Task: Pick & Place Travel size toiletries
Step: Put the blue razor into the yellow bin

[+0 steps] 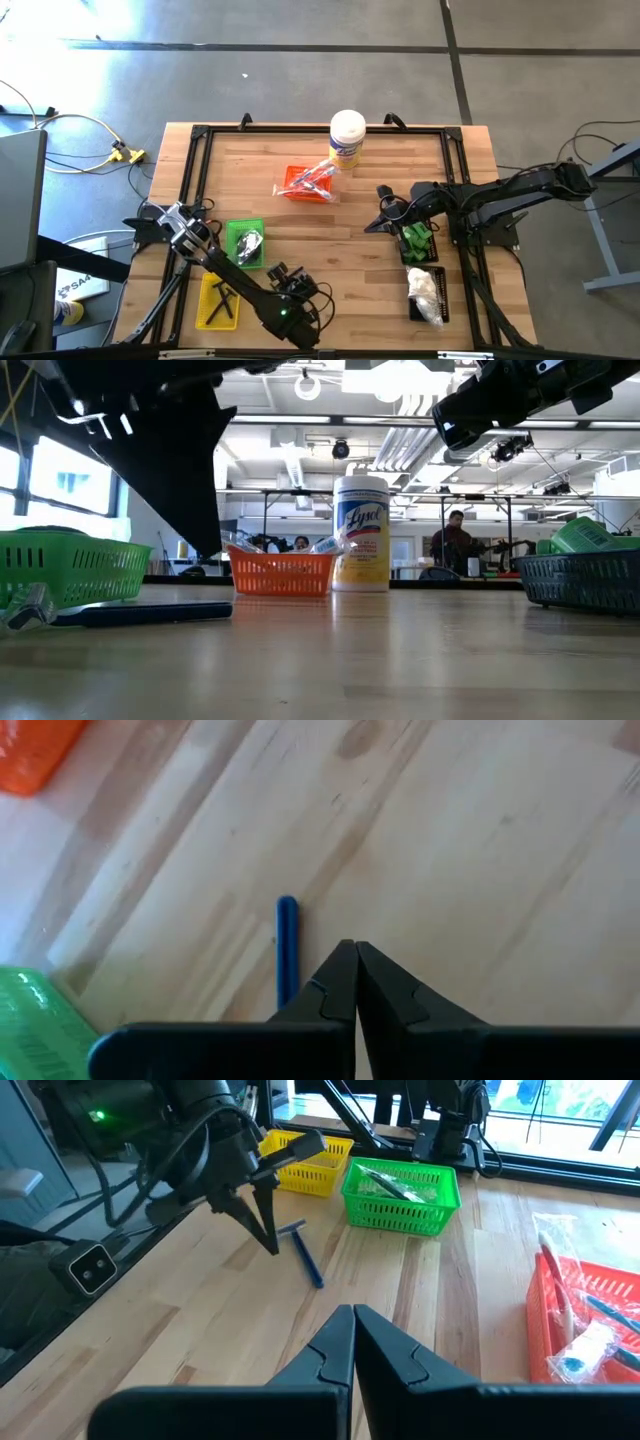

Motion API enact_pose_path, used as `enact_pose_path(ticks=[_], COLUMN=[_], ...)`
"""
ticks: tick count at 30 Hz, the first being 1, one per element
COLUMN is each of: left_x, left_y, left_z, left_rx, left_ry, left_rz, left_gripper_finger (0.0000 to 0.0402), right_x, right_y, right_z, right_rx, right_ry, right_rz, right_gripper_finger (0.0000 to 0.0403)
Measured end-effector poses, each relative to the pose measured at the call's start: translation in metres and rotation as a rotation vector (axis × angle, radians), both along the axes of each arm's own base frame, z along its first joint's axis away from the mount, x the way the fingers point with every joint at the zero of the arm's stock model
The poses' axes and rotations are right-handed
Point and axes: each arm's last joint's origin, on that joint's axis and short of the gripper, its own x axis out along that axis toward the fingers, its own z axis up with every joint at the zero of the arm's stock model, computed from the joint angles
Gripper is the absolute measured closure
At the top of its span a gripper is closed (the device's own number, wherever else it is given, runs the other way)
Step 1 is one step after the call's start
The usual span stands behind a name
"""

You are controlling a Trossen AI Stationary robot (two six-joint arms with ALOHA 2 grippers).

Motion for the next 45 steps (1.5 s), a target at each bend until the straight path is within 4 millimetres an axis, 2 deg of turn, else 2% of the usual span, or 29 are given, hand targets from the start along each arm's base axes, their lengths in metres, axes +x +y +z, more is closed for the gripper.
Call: enact_pose_path(ticks=[3,7,18,23,30,39,45], left_x=[0.003,0.007,0.014,0.016,0.015,-0.008,-0.006], left_y=[0.003,0.009,0.017,0.014,0.014,0.025,0.039], left_z=[0.0,0.0,-0.002,-0.002,-0.003,0.0,0.004], left_rx=[0.011,0.009,-0.043,-0.096,-0.109,-0.068,-0.082], left_ry=[0.007,0.006,0.022,0.023,0.038,0.344,0.437], left_rz=[-0.017,-0.001,0.033,0.024,0.024,0.039,0.017], left_gripper_finger=[0.0397,0.0368,0.022,0.0175,0.0168,0.0168,0.0168], right_x=[0.0,0.0,0.0,0.0,0.0,0.0,0.0], right_y=[0.0,0.0,0.0,0.0,0.0,0.0,0.0], right_z=[0.0,0.0,0.0,0.0,0.0,0.0,0.0], right_rx=[0.0,0.0,0.0,0.0,0.0,0.0,0.0], right_ry=[0.0,0.0,0.0,0.0,0.0,0.0,0.0], right_rz=[0.0,0.0,0.0,0.0,0.0,0.001,0.0], right_gripper_finger=[0.04,0.04,0.04,0.04,0.04,0.04,0.04])
